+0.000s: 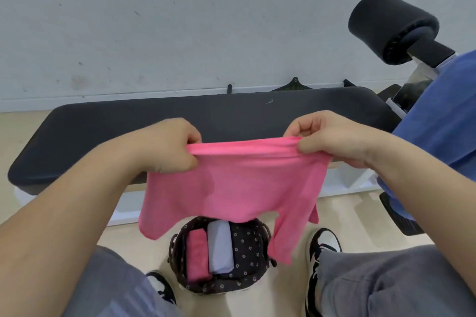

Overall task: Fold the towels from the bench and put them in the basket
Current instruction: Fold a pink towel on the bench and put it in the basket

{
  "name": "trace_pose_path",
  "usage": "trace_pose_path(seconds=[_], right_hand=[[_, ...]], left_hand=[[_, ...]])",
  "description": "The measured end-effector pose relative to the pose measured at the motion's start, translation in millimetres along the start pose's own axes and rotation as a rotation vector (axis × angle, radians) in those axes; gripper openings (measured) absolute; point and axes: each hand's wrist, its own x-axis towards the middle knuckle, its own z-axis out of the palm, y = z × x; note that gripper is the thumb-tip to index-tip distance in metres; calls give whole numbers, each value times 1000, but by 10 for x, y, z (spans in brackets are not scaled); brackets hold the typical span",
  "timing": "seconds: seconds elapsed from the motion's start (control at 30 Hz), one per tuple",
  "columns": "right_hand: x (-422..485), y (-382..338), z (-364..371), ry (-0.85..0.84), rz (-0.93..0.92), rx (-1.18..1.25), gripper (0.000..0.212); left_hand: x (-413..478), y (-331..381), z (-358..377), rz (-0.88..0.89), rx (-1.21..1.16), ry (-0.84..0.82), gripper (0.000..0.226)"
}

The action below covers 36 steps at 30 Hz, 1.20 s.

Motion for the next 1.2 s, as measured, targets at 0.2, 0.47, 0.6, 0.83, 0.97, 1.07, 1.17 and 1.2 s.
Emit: trace_pose_path(seconds=[0.2, 0.47, 0.6, 0.83, 0.97, 1.07, 1.17, 1.2], right_hand=[[282, 178, -154, 475, 9, -312, 19], [577, 154, -126, 824, 57, -525, 26], [699, -24, 72, 746, 139, 393, 35], [1156, -182, 366, 786, 44, 704, 24], [1505, -141, 400, 897, -41, 514, 15], [1768, -71, 395, 887, -86, 461, 12], [1846, -179, 439, 826, -116, 438, 18], [1856, -195, 440, 778, -120, 423, 30]], left_hand=[[97, -423, -140, -171, -181, 398, 23], [5, -892, -62, -392, -324, 661, 16], [38, -1193, 40, -481, -408, 711, 32], [297, -1210, -16, -583, -1182, 785, 22], [537, -1075, -38, -473, -1212, 905, 25], [762, -1207, 0, -437, -1083, 953, 30], [898, -1168, -22, -458, -988, 912, 34], [931, -1118, -26, -472, -957, 876, 45]])
